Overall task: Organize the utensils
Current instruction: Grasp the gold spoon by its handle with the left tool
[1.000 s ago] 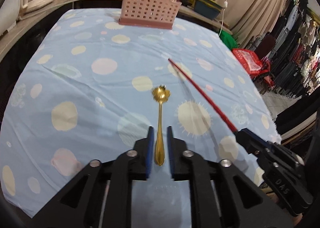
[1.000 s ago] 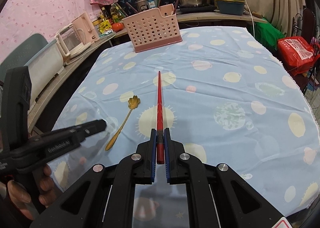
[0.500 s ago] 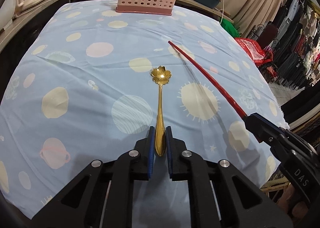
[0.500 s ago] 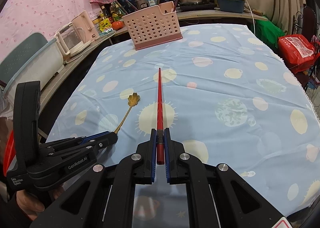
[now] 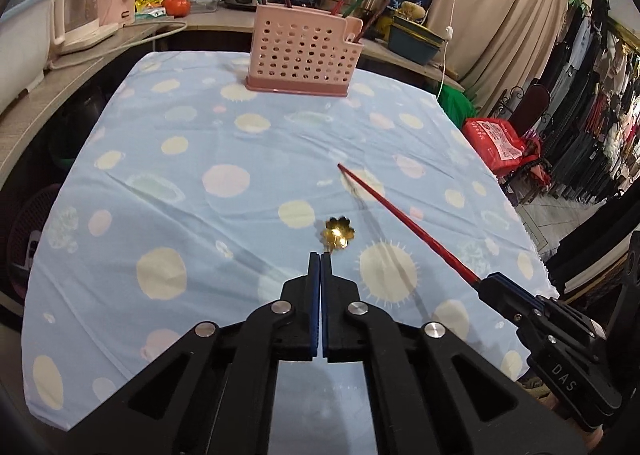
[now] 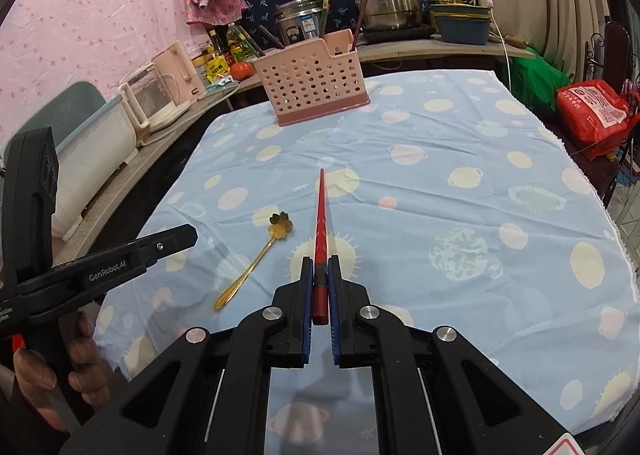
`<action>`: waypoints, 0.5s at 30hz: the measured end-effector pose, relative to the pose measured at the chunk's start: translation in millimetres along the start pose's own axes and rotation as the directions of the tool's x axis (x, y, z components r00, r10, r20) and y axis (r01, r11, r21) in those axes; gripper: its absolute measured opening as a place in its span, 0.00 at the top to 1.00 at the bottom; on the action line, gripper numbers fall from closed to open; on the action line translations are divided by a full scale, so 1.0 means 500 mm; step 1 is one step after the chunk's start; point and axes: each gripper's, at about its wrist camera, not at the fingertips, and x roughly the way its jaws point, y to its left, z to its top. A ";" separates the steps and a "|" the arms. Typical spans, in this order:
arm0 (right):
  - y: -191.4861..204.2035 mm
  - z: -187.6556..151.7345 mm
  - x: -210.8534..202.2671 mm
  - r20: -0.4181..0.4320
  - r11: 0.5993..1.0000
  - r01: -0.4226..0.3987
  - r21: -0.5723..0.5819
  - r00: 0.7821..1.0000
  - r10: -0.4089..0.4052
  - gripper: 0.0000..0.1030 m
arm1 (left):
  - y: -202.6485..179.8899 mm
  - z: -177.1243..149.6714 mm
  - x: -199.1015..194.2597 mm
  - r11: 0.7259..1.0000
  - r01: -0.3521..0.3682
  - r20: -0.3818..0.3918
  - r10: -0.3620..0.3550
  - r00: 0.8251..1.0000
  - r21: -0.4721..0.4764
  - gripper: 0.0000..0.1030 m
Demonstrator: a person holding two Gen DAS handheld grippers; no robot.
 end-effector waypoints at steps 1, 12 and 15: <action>0.001 0.003 -0.001 0.004 1.000 -0.001 -0.002 1.000 0.001 0.94 | 0.000 0.003 0.000 1.000 -0.004 0.003 0.004 1.000 0.003 1.00; -0.003 -0.015 0.021 -0.037 1.000 0.002 0.005 0.999 -0.001 0.94 | 0.017 -0.053 0.061 1.000 -0.019 -0.093 0.018 0.996 -0.010 0.68; 0.000 -0.018 0.023 -0.042 1.000 0.001 0.004 0.999 0.000 0.94 | 0.019 -0.071 0.085 1.000 -0.030 -0.123 0.030 0.992 -0.002 0.69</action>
